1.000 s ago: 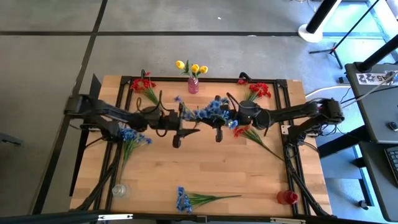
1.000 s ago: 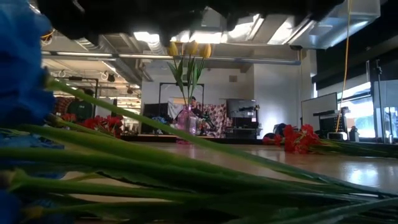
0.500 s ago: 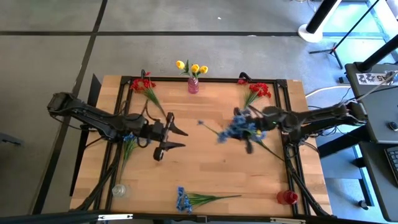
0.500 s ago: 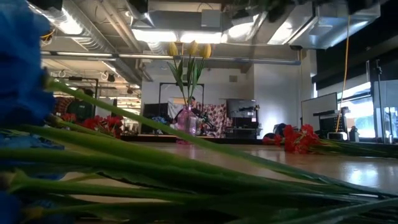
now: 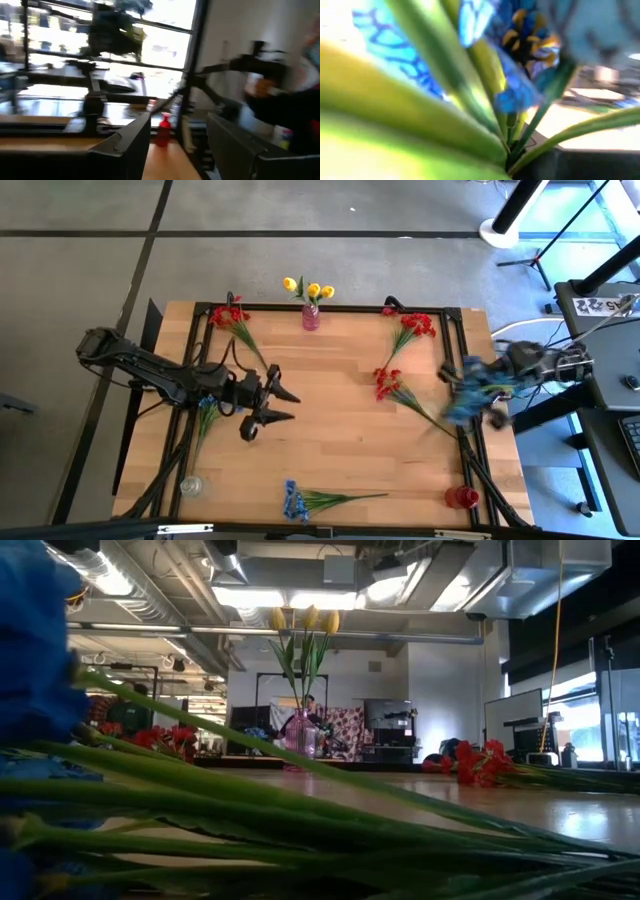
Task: Sort flowers into vase by color
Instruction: Put the top right blue flowers into the red vase
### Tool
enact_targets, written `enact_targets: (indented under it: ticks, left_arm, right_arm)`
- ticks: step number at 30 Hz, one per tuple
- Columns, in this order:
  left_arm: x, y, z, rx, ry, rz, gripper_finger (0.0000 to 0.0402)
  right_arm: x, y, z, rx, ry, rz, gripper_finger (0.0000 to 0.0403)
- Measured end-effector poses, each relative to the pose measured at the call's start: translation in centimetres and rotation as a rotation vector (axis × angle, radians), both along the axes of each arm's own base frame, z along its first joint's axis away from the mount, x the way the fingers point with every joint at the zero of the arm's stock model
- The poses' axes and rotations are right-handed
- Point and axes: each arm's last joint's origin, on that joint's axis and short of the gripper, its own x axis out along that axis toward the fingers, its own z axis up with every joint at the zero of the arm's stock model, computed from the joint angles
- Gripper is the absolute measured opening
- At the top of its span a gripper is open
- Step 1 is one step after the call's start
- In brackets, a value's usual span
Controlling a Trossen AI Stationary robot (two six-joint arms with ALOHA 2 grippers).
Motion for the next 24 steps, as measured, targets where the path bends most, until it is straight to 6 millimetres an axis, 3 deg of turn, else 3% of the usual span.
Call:
enact_targets:
  ticks: [4,8,17,24]
  left_arm:
    - [-0.2,-1.6,-0.3,0.073,-0.013,-0.117,0.0187]
    - [-0.6,-2.6,0.1,0.066,-0.066,-0.168,0.0187]
    - [-0.8,-2.9,0.7,0.054,-0.118,-0.17,0.0187]
    - [-0.9,-3.3,0.6,0.046,-0.113,-0.187,0.0187]
  right_arm:
    - [-3.3,-0.6,-0.4,0.044,-0.016,0.149,0.0012]
    - [-4.8,-0.9,-1.0,0.04,-0.005,0.198,0.0004]
    - [-1.6,0.4,-4.6,0.146,0.11,0.378,0.0004]
    - [-1.1,0.8,-5.8,0.186,0.016,0.475,0.0004]
